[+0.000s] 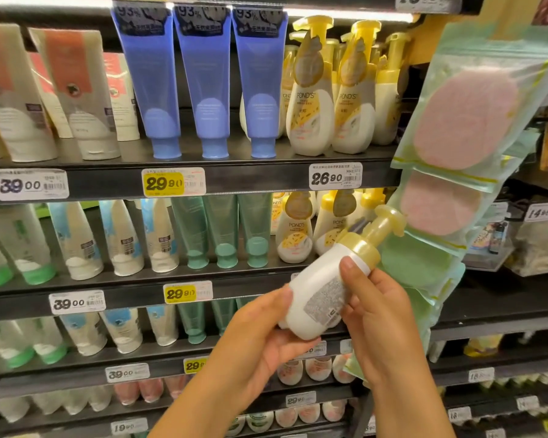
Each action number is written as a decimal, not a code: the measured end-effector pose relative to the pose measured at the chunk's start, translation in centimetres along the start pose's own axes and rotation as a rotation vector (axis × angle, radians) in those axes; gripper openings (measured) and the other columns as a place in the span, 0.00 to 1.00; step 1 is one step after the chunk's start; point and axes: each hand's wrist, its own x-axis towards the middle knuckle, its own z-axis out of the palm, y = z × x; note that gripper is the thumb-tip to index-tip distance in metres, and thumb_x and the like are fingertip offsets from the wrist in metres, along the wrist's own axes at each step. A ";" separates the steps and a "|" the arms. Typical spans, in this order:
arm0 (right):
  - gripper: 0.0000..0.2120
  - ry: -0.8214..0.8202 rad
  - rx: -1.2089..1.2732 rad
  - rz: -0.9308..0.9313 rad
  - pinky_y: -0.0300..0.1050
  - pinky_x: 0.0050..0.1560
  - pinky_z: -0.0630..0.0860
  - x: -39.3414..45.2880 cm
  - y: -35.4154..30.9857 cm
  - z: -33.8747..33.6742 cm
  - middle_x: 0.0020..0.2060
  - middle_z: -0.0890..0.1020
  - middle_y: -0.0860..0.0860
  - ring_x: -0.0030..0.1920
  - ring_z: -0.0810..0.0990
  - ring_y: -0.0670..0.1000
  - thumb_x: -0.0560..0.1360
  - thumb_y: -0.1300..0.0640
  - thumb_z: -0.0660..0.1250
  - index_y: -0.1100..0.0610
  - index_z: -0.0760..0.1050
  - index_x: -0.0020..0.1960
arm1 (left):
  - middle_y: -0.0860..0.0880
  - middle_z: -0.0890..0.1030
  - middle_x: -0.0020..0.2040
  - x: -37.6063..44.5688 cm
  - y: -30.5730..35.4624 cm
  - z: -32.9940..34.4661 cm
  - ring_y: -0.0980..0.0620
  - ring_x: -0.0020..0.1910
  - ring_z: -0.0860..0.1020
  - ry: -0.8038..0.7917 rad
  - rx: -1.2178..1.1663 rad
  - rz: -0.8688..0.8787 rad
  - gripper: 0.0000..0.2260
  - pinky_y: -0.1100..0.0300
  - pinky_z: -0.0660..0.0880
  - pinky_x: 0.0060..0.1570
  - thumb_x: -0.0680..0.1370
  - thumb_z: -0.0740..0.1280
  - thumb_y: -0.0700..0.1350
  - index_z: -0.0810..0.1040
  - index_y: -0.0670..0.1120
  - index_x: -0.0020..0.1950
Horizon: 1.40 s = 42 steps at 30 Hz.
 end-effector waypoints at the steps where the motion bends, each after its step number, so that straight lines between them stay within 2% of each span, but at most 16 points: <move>1: 0.20 -0.014 0.024 -0.006 0.38 0.38 0.80 0.0 0.0 0.1 0.44 0.85 0.54 0.43 0.84 0.48 0.67 0.56 0.67 0.63 0.76 0.57 | 0.34 0.81 0.54 0.0 0.2 0.1 0.35 0.52 0.80 0.009 -0.130 -0.091 0.22 0.48 0.81 0.43 0.67 0.73 0.51 0.80 0.38 0.55; 3: 0.19 -0.052 0.050 -0.022 0.37 0.38 0.79 -0.1 0.1 0.3 0.43 0.85 0.53 0.43 0.84 0.47 0.68 0.57 0.66 0.62 0.76 0.57 | 0.31 0.79 0.55 0.0 0.8 0.1 0.32 0.49 0.81 0.029 -0.283 -0.208 0.25 0.47 0.81 0.38 0.68 0.69 0.51 0.76 0.35 0.59; 5: 0.19 -0.083 0.051 -0.027 0.37 0.38 0.78 0.0 0.2 0.5 0.42 0.85 0.53 0.42 0.84 0.47 0.68 0.57 0.66 0.63 0.76 0.57 | 0.31 0.79 0.54 -0.1 1.3 -0.1 0.35 0.40 0.82 0.016 -0.308 -0.264 0.25 0.53 0.81 0.29 0.68 0.68 0.50 0.74 0.36 0.60; 7: 0.19 -0.101 0.047 -0.015 0.37 0.39 0.78 0.1 0.2 0.5 0.42 0.85 0.53 0.42 0.84 0.47 0.68 0.57 0.66 0.64 0.75 0.57 | 0.31 0.78 0.53 -0.2 1.4 -0.2 0.37 0.36 0.80 -0.019 -0.327 -0.291 0.25 0.56 0.80 0.26 0.69 0.68 0.49 0.74 0.37 0.61; 10: 0.19 -0.109 -0.008 0.009 0.40 0.42 0.80 0.3 0.3 0.5 0.45 0.85 0.55 0.46 0.83 0.50 0.70 0.55 0.64 0.62 0.76 0.57 | 0.30 0.78 0.55 -0.3 1.3 -0.3 0.33 0.42 0.80 -0.049 -0.340 -0.254 0.22 0.50 0.81 0.31 0.69 0.69 0.43 0.74 0.35 0.60; 13: 0.17 -0.120 -0.054 0.018 0.40 0.43 0.80 0.3 0.4 0.7 0.47 0.85 0.55 0.47 0.83 0.52 0.71 0.53 0.63 0.60 0.77 0.56 | 0.30 0.78 0.57 -0.3 1.1 -0.5 0.30 0.53 0.78 -0.053 -0.306 -0.195 0.17 0.40 0.80 0.43 0.69 0.69 0.39 0.79 0.33 0.55; 15: 0.18 -0.129 -0.095 0.021 0.40 0.43 0.80 0.2 0.3 0.8 0.48 0.85 0.54 0.48 0.84 0.51 0.70 0.51 0.64 0.58 0.78 0.56 | 0.31 0.78 0.57 -0.2 1.0 -0.6 0.32 0.53 0.79 -0.065 -0.242 -0.155 0.13 0.42 0.80 0.44 0.69 0.70 0.38 0.81 0.33 0.51; 17: 0.20 -0.139 -0.143 0.024 0.45 0.49 0.81 0.2 0.3 0.8 0.48 0.85 0.55 0.49 0.83 0.53 0.69 0.50 0.65 0.58 0.78 0.57 | 0.33 0.80 0.55 -0.2 0.9 -0.6 0.35 0.52 0.80 -0.076 -0.180 -0.120 0.13 0.44 0.80 0.43 0.67 0.73 0.38 0.82 0.33 0.48; 20: 0.21 -0.134 -0.190 0.021 0.51 0.51 0.80 0.1 0.2 0.9 0.48 0.85 0.57 0.48 0.83 0.56 0.66 0.49 0.67 0.58 0.78 0.56 | 0.36 0.82 0.53 0.0 0.4 -0.6 0.39 0.52 0.81 -0.105 -0.075 -0.071 0.15 0.47 0.80 0.46 0.66 0.72 0.38 0.82 0.35 0.51; 23: 0.17 -0.108 -0.155 0.013 0.46 0.42 0.82 0.1 0.1 0.5 0.43 0.85 0.57 0.43 0.84 0.54 0.65 0.53 0.68 0.60 0.79 0.51 | 0.41 0.83 0.54 0.2 -0.1 -0.4 0.43 0.53 0.82 -0.039 0.093 0.070 0.22 0.49 0.79 0.50 0.64 0.74 0.36 0.78 0.40 0.58; 25: 0.14 -0.099 -0.098 0.018 0.42 0.39 0.81 0.1 0.0 0.2 0.41 0.86 0.55 0.41 0.84 0.50 0.66 0.56 0.68 0.60 0.80 0.49 | 0.47 0.84 0.52 0.4 -0.5 -0.2 0.47 0.50 0.83 0.084 0.274 0.198 0.26 0.55 0.80 0.47 0.60 0.76 0.39 0.76 0.48 0.58; 28: 0.14 -0.096 -0.052 0.022 0.41 0.41 0.81 0.2 0.1 -0.1 0.43 0.85 0.55 0.43 0.84 0.50 0.67 0.57 0.67 0.61 0.79 0.50 | 0.53 0.82 0.50 0.4 -1.0 0.0 0.54 0.47 0.82 0.198 0.602 0.416 0.25 0.64 0.78 0.42 0.60 0.77 0.43 0.74 0.63 0.50; 30: 0.16 -0.112 0.016 0.031 0.41 0.46 0.81 0.2 0.2 -0.4 0.46 0.85 0.57 0.46 0.83 0.50 0.67 0.59 0.66 0.63 0.78 0.53 | 0.55 0.78 0.53 0.5 -1.3 0.0 0.56 0.50 0.79 0.250 0.744 0.538 0.25 0.60 0.79 0.45 0.61 0.76 0.45 0.71 0.67 0.48; 33: 0.16 -0.143 0.186 0.051 0.43 0.50 0.79 0.4 0.3 -0.8 0.48 0.84 0.57 0.48 0.82 0.50 0.67 0.63 0.65 0.63 0.75 0.55 | 0.63 0.71 0.52 0.5 -1.4 0.4 0.62 0.54 0.74 0.304 0.865 0.696 0.26 0.59 0.78 0.49 0.62 0.75 0.45 0.68 0.67 0.50; 36: 0.17 -0.165 0.277 0.064 0.45 0.53 0.78 0.5 0.5 -1.1 0.50 0.83 0.58 0.50 0.81 0.51 0.68 0.64 0.64 0.63 0.73 0.57 | 0.64 0.69 0.52 0.3 -1.4 0.7 0.65 0.55 0.71 0.309 0.949 0.793 0.26 0.62 0.77 0.50 0.65 0.76 0.43 0.67 0.64 0.53; 42: 0.20 -0.151 0.273 0.077 0.46 0.54 0.77 0.5 0.5 -1.6 0.53 0.82 0.58 0.52 0.80 0.51 0.68 0.63 0.64 0.63 0.73 0.59 | 0.62 0.70 0.55 0.0 -1.5 1.0 0.66 0.56 0.70 0.302 0.981 0.790 0.26 0.62 0.77 0.51 0.66 0.76 0.40 0.69 0.60 0.55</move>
